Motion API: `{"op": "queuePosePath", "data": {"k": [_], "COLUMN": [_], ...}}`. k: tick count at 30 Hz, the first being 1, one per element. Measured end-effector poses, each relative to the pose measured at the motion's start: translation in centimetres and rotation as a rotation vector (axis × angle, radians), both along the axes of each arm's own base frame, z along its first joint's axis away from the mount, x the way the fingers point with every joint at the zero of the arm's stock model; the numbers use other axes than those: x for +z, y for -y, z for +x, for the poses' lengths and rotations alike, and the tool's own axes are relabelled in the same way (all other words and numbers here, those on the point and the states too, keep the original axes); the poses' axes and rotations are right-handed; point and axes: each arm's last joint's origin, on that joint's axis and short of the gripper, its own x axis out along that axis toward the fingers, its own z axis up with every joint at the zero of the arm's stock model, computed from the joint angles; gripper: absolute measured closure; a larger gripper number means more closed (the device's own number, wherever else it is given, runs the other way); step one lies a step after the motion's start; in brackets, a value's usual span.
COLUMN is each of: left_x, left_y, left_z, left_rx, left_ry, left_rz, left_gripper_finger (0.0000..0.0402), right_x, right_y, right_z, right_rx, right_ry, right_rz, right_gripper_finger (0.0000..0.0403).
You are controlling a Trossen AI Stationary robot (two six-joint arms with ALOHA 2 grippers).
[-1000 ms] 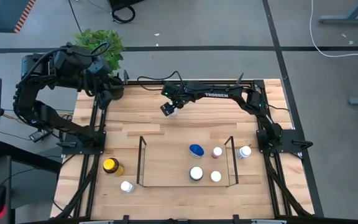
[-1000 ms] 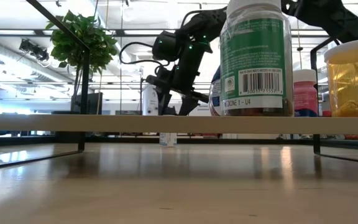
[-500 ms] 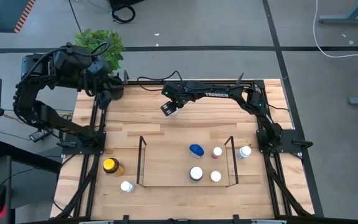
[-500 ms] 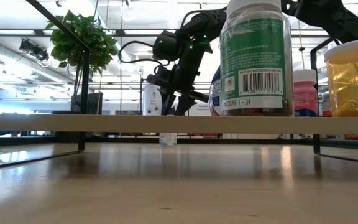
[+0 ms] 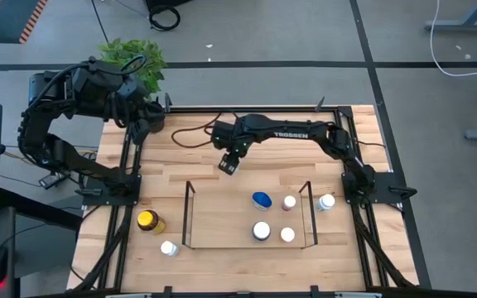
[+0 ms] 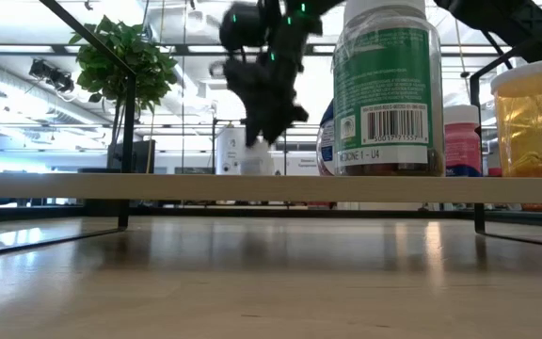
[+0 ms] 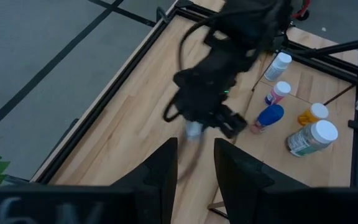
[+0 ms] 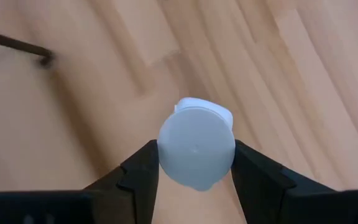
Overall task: Pick and place medicine bottles onto shelf by color
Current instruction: Put the blue patterned pill bottle on the shelf
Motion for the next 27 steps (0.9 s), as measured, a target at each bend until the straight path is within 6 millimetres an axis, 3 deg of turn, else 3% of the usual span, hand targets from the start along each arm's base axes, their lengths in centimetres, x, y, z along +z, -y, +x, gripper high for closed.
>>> {"op": "queuePosePath", "data": {"k": [6, 14, 27], "left_x": [0.0, 0.0, 0.0], "left_y": [0.0, -0.1, -0.1], "left_z": [0.0, 0.0, 0.0], "left_rx": [0.026, 0.067, 0.12], "left_ry": [0.006, 0.019, 0.035], "left_rz": [-0.015, -0.039, -0.069], "left_gripper_finger": [0.029, 0.0294, 0.0294], "right_x": [3.2, 2.9, 2.8], "right_y": [-4.0, -10.3, -13.5], "right_z": [0.3, 0.1, 0.0], "right_rx": [0.143, 0.399, 0.475], "right_ry": [0.043, 0.002, 0.021], "right_rz": [-0.029, -0.055, -0.023], "right_gripper_finger": [0.0221, 0.0219, 0.0218]}}
